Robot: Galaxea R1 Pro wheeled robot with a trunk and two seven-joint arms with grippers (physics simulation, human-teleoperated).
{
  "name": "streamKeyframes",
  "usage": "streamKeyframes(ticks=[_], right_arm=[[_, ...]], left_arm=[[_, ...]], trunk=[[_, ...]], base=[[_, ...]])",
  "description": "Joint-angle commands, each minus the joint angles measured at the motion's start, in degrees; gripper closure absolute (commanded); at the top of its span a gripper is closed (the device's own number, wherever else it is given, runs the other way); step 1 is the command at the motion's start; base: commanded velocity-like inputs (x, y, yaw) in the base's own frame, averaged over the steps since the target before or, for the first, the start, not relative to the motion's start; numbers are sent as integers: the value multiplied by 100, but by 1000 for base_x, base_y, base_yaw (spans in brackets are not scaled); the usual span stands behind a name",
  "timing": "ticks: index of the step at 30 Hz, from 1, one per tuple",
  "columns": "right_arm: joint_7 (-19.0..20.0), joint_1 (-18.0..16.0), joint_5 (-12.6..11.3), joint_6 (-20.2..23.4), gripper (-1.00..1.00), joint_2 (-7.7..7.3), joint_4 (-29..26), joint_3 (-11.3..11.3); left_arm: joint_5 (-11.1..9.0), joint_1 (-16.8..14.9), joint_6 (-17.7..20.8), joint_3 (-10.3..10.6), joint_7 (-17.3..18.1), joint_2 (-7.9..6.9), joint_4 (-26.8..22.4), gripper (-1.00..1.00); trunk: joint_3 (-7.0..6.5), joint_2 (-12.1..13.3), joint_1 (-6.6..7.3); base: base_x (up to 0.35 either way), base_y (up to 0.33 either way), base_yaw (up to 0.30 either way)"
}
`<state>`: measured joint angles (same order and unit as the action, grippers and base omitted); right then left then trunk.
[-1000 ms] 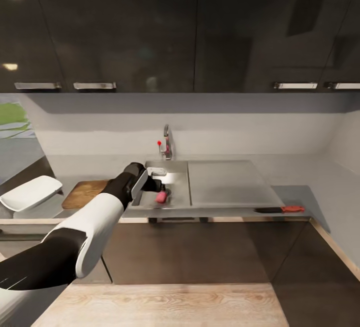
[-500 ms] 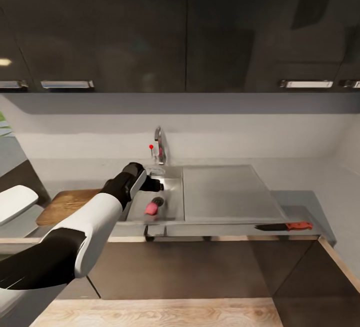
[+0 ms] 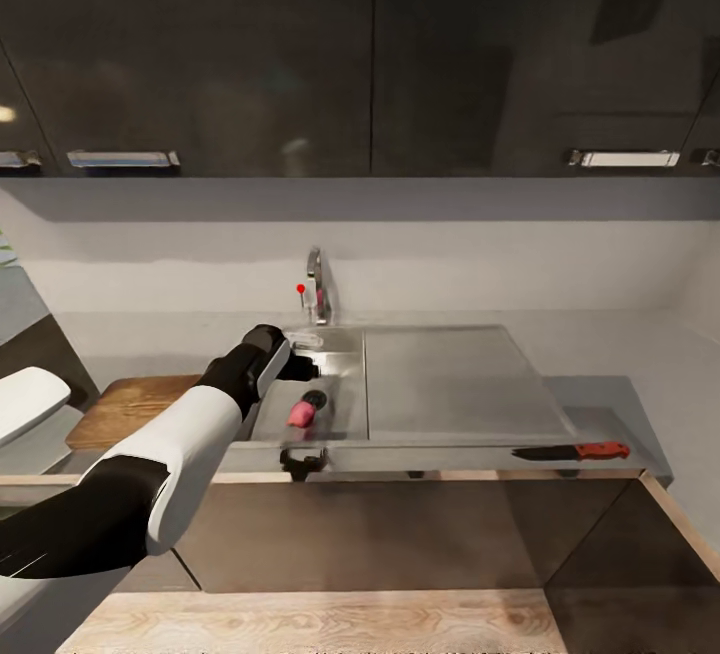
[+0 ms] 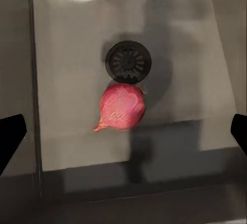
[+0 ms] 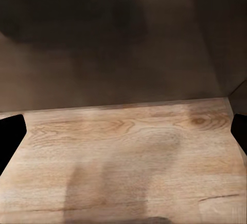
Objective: In the kitchen, take the Vidalia onion out of the sink, dice it on the chopping board with the paring knife, put the diced onion into the bowl on the countertop, then place both the paring knife and the chopping board into the sink.
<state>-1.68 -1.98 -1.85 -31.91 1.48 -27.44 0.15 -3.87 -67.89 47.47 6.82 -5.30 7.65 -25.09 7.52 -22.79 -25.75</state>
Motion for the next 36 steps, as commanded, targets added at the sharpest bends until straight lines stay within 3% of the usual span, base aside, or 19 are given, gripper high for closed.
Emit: streamKeyframes(ticks=[1,26,36], right_arm=[[-8,-4,-18,-17,-100,1,2,3],[-17,-4,-17,-17,-100,1,2,3],[-17,-4,-17,-17,-100,2,2,3]], left_arm=[[-53,-5,16,32,-122,1,-6,-100],[-78,29,-159,39,-253,34,22,-100],[-85,30,-161,38,-253,34,248,-100]], trunk=[[22,-13,-3],[252,-13,-3],[344,-13,-3]], base=[[0,0,0],[7,0,0],[63,0,0]])
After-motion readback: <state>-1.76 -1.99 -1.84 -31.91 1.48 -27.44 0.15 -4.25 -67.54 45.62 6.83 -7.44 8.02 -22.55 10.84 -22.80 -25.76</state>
